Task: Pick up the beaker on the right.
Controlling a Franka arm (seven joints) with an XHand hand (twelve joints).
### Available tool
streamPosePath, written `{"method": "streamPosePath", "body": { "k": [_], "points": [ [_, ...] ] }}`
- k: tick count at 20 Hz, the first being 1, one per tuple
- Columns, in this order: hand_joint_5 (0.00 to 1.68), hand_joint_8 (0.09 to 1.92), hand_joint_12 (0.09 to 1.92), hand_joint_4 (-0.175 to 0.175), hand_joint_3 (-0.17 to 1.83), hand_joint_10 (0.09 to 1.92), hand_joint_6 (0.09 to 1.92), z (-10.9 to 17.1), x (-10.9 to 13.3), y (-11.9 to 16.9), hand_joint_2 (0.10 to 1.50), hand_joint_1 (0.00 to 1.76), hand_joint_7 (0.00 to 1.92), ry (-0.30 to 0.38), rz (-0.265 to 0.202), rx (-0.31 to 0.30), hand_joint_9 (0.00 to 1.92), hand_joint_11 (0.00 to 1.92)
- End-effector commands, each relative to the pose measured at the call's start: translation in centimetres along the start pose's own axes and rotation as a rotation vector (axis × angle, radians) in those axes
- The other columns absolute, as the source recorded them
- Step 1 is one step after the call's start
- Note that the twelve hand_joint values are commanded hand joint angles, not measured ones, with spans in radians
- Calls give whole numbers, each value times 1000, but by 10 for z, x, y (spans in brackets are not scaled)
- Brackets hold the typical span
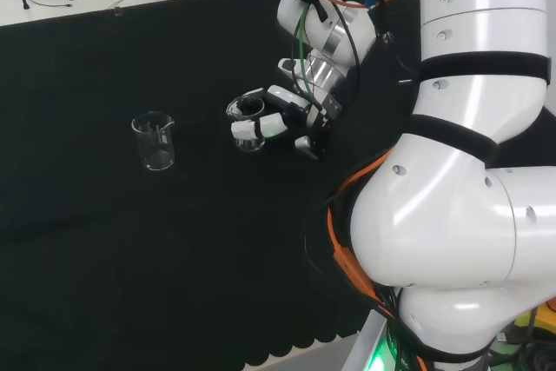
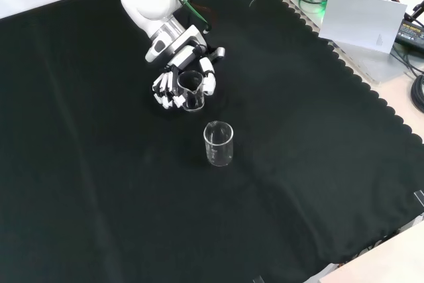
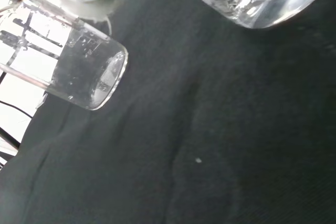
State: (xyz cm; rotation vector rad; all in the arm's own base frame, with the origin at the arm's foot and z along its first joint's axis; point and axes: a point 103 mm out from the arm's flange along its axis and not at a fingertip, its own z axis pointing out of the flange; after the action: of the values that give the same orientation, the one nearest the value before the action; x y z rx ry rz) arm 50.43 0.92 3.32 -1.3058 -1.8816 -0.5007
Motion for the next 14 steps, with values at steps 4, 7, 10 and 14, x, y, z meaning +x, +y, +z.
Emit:
{"method": "streamPosePath", "body": {
  "k": [4,7,10,14],
  "points": [
    [1095,490,1296,169,244,549,832,-16,4,2,934,1048,818,-16,14,-134,685,209],
    [1131,435,1225,175,268,477,798,-26,11,1,913,1066,1038,-28,10,-178,874,420],
    [1157,384,1070,154,321,420,769,-33,18,0,878,1084,1286,-43,5,-200,1178,799],
    [1186,322,877,95,395,358,738,-41,27,-2,831,1110,1511,-55,-9,-201,1416,1155]
  ]
}}
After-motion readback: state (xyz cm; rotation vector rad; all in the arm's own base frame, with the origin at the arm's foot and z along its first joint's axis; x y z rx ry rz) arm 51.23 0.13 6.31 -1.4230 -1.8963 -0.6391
